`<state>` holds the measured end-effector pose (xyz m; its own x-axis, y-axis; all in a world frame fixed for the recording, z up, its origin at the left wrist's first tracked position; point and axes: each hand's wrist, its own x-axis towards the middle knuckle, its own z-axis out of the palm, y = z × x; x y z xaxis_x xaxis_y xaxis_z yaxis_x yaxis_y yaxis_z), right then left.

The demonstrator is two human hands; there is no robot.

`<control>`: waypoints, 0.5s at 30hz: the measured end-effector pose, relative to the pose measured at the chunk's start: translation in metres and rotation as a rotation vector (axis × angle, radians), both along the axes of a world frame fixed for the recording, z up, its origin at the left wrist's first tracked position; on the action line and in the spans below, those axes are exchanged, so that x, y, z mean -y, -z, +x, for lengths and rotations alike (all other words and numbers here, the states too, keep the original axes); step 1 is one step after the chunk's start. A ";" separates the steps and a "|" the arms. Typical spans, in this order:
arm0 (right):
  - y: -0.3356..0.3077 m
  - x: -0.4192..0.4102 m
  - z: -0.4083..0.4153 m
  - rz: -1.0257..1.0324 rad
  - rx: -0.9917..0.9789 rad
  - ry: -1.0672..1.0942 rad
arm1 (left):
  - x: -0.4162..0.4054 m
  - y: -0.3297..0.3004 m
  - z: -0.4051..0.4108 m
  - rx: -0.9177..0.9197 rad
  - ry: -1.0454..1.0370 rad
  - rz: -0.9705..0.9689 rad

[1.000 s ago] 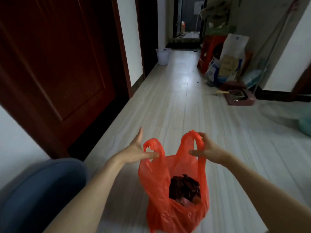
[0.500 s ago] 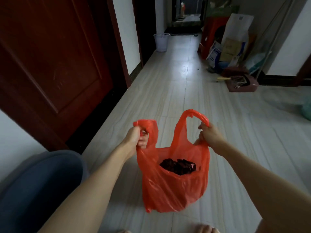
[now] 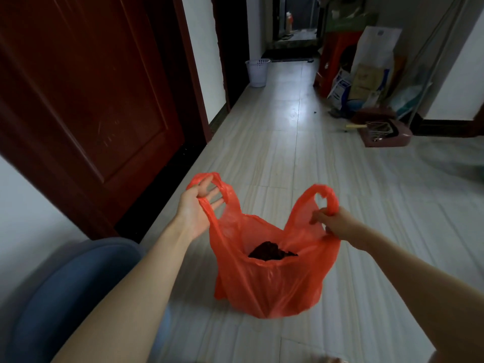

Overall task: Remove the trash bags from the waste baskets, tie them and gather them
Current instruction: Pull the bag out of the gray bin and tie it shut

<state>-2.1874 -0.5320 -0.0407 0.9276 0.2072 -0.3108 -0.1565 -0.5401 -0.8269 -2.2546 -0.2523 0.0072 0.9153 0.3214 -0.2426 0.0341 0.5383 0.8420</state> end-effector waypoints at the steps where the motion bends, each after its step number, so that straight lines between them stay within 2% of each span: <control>1: 0.001 -0.001 0.004 0.103 -0.045 0.094 | 0.002 0.001 0.003 -0.004 0.024 0.108; 3: 0.003 -0.003 0.017 0.215 -0.122 0.234 | 0.003 0.008 0.014 -0.041 0.092 0.350; 5: 0.005 -0.008 0.032 0.382 -0.207 0.363 | 0.001 0.020 0.023 -0.044 0.150 0.505; 7: 0.009 -0.015 0.045 0.617 -0.326 0.528 | -0.001 0.041 0.028 -0.036 0.207 0.590; 10: 0.021 -0.023 0.062 0.813 -0.456 0.701 | -0.006 0.068 0.028 -0.083 0.289 0.728; 13: 0.031 -0.026 0.079 0.987 -0.560 0.782 | -0.014 0.081 0.027 -0.167 0.456 0.788; 15: 0.038 -0.026 0.087 1.083 -0.571 0.865 | -0.023 0.090 0.025 -0.252 0.666 0.949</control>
